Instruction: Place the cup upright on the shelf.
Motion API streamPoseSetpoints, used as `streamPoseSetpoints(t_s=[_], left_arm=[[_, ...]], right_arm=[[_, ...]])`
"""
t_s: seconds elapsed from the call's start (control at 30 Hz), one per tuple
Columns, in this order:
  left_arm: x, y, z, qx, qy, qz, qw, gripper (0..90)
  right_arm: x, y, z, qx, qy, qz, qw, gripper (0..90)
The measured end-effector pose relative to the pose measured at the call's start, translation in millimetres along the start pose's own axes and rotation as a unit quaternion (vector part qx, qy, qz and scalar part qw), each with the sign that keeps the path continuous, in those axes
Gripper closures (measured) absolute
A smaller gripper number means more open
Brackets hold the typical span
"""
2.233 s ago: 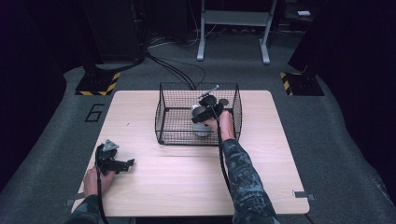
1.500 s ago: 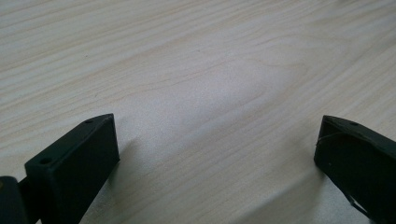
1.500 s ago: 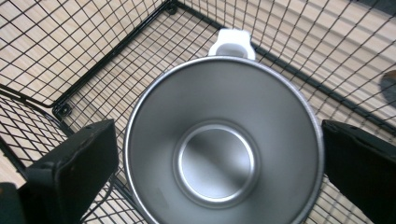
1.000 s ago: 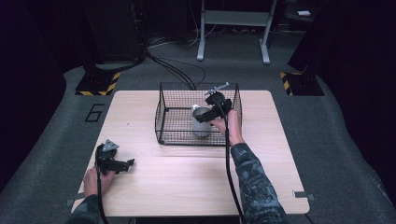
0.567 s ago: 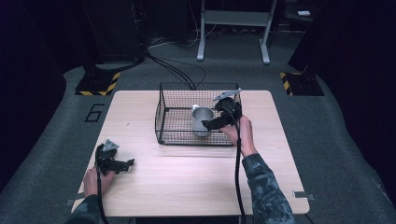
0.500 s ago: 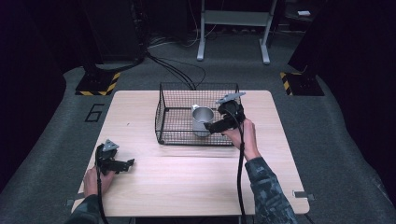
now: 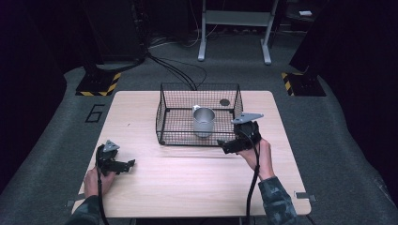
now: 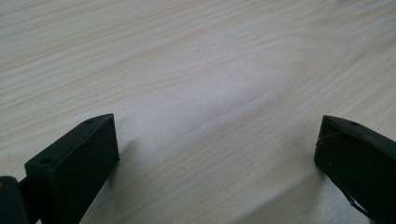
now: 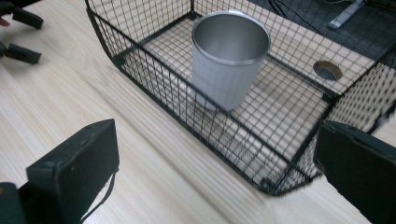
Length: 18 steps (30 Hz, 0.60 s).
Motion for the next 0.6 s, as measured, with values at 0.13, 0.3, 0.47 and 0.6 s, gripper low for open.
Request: streamPoseSetpoints(t_s=[0.13,0.3,0.47,0.6], left_arm=[[-0.1,0.0,0.0,0.0,0.0,0.0,1.0,0.0],[0.0,0.0,0.0,0.0,0.0,0.0,1.0,0.0],[0.0,0.0,0.0,0.0,0.0,0.0,1.0,0.0],[0.0,0.0,0.0,0.0,0.0,0.0,1.0,0.0]], right_arm=[[-1.8,-3.6,20.9,-0.003,0.005,0.009,0.9999,0.0],[-4.9,-4.0,49.5,0.0,0.021,0.015,0.9997,0.0],[-8.6,-0.4,81.4,-0.002,0.044,0.023,0.9988,0.0],[-10.3,8.0,111.1,0.011,0.055,0.031,0.9979,0.0]])
Point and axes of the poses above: each handheld gripper's, and its own axes: y roughly forward along the jaws, z roughly out of its underside, x roughly to its left, the point moved 8 cm from there along y, roughly forward along the jaws, and after that the axes turned 1 degree about -x, right-handed, at the moved point
